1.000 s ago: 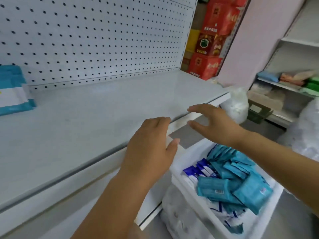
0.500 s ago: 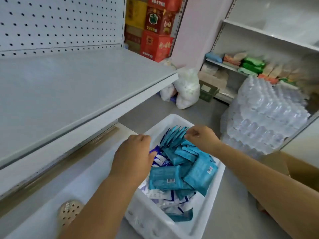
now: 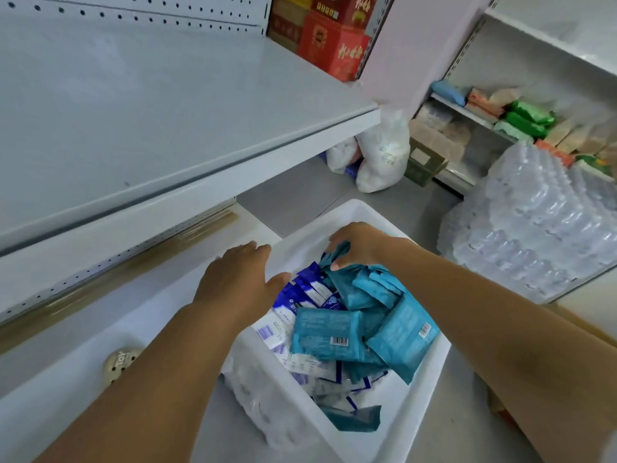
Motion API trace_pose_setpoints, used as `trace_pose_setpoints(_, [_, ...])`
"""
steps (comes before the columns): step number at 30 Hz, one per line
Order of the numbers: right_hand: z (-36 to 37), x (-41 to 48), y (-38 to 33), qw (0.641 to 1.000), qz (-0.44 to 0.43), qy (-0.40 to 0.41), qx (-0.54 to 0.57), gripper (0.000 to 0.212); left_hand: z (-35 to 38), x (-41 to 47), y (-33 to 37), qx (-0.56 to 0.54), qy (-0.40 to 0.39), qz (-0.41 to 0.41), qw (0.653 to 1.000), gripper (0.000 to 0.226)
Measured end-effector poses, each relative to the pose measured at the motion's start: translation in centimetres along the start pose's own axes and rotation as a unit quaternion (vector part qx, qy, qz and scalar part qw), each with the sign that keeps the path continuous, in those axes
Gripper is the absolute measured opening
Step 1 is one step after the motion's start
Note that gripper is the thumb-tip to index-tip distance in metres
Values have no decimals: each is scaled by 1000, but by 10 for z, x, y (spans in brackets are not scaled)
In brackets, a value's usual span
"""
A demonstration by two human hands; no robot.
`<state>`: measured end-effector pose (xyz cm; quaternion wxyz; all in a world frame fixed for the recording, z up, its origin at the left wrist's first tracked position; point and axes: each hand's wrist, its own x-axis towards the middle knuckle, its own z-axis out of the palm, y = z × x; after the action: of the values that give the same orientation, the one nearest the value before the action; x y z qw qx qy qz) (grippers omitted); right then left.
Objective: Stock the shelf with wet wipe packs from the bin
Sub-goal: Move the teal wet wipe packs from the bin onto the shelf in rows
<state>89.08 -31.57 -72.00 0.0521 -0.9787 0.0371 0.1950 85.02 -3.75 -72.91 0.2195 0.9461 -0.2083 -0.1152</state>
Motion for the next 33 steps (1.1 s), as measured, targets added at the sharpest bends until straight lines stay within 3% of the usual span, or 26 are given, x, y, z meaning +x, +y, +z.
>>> trace_pose_setpoints(5, [1, 7, 3, 1000, 5, -24, -12, 38, 4, 1, -3, -33, -10, -10, 999, 69])
trace_pose_setpoints(14, [14, 15, 5, 996, 17, 66, 51, 15, 2, -3, -4, -56, -6, -16, 998, 68])
trace_pose_setpoints(17, [11, 3, 2, 985, 18, 123, 116, 20, -3, -4, 0, -68, 10, -12, 998, 66])
trace_pose_setpoints(21, [-4, -23, -6, 945, 10, 242, 221, 21, -11, -8, 8, -140, 26, -13, 990, 67])
trace_pose_setpoints(26, [-26, -66, -27, 911, -12, 259, 320, 25, -16, -16, 24, -281, 45, -23, 958, 70])
trace_pose_setpoints(30, [-43, -97, -48, 881, -65, 281, 374, 26, -19, -21, 33, -405, 32, -14, 914, 75])
trace_pose_setpoints(33, [-59, -113, -67, 849, -86, 282, 439, 27, -27, -28, 42, -500, -28, 17, 865, 50])
